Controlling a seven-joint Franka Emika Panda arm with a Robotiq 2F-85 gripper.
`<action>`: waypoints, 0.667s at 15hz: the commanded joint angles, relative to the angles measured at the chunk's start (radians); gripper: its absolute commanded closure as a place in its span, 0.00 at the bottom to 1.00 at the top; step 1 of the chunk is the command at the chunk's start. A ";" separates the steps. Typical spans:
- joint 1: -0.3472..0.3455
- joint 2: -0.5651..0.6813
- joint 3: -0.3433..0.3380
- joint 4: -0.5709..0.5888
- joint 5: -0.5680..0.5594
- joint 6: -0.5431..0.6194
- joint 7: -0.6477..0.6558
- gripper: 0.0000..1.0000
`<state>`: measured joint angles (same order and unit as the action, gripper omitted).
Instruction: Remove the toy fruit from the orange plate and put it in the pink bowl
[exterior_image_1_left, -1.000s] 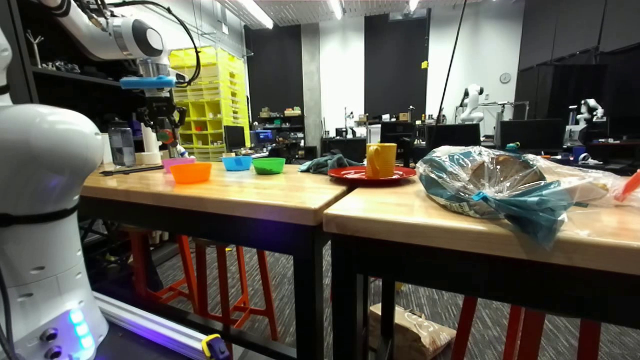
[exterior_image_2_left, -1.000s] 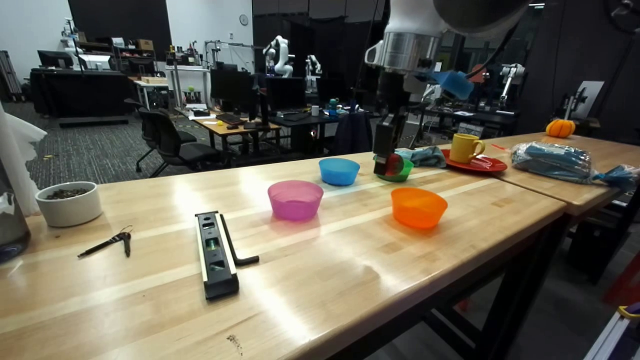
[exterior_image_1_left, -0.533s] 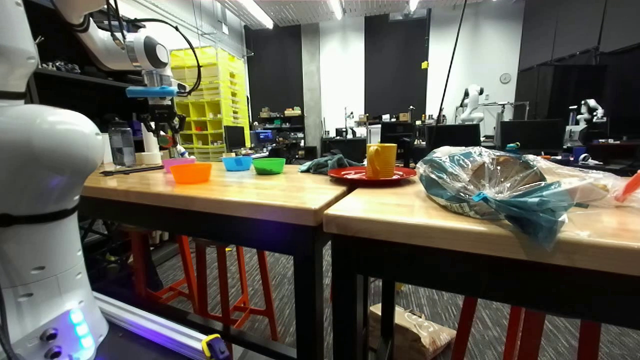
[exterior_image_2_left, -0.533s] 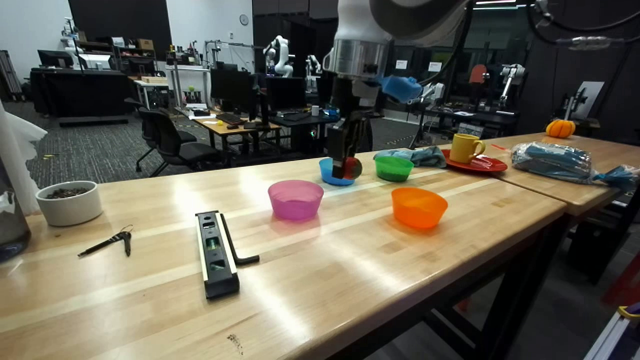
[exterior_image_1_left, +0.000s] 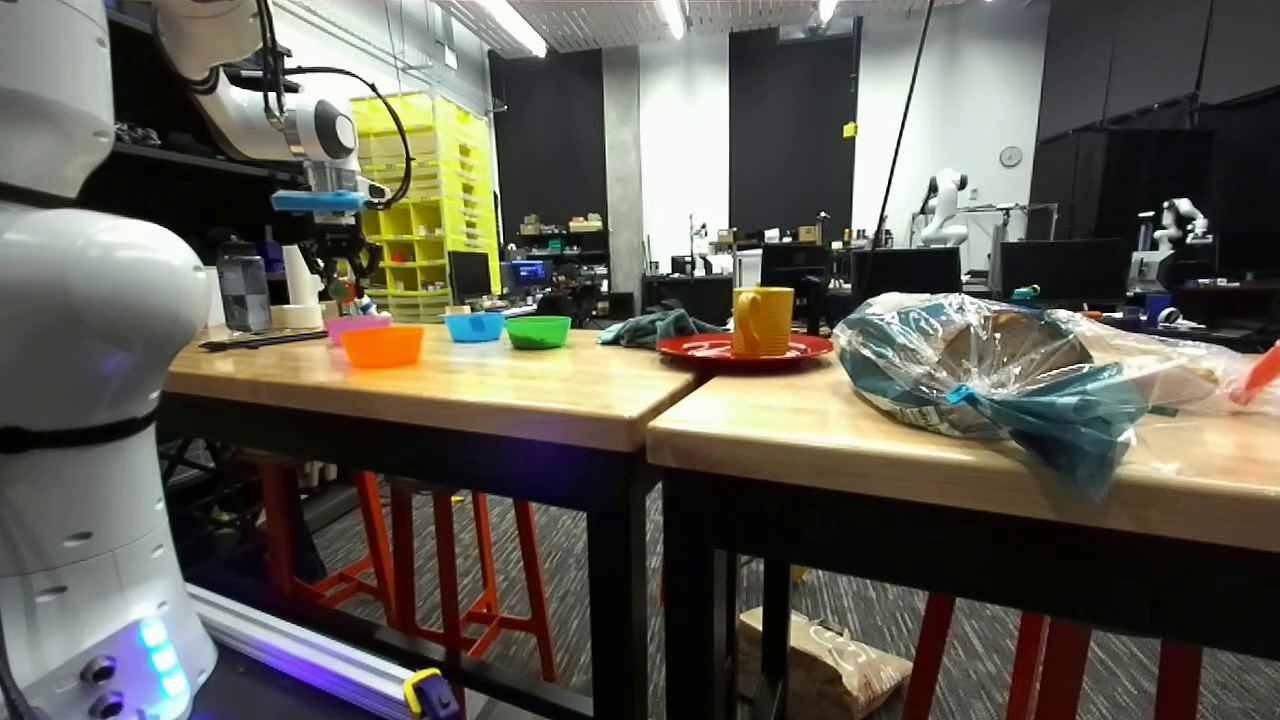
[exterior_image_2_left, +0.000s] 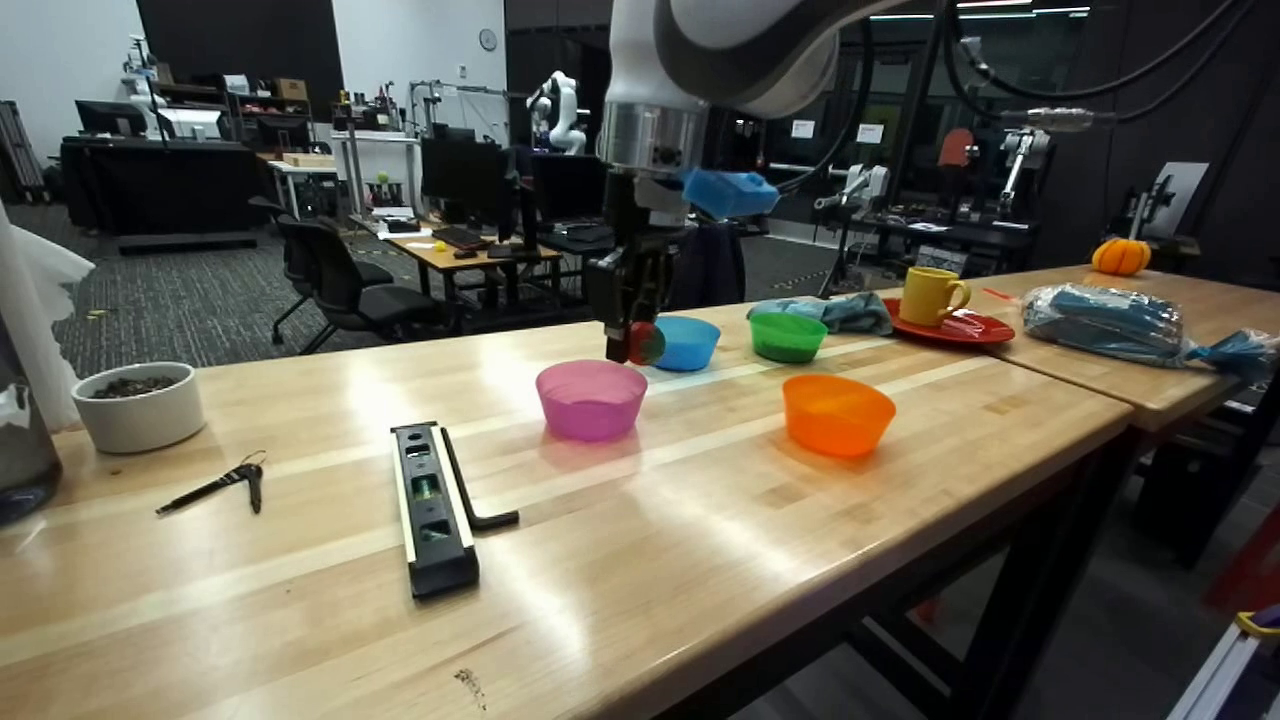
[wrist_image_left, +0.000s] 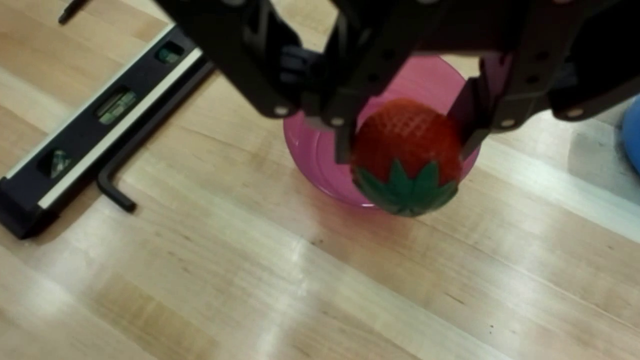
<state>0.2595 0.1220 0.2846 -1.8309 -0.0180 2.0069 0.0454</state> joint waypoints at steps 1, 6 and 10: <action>0.028 0.075 -0.006 0.078 -0.044 -0.001 0.035 0.78; 0.043 0.140 -0.011 0.121 -0.063 0.035 0.023 0.78; 0.042 0.182 -0.017 0.144 -0.054 0.056 0.011 0.78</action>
<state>0.2847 0.2684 0.2825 -1.7278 -0.0675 2.0579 0.0545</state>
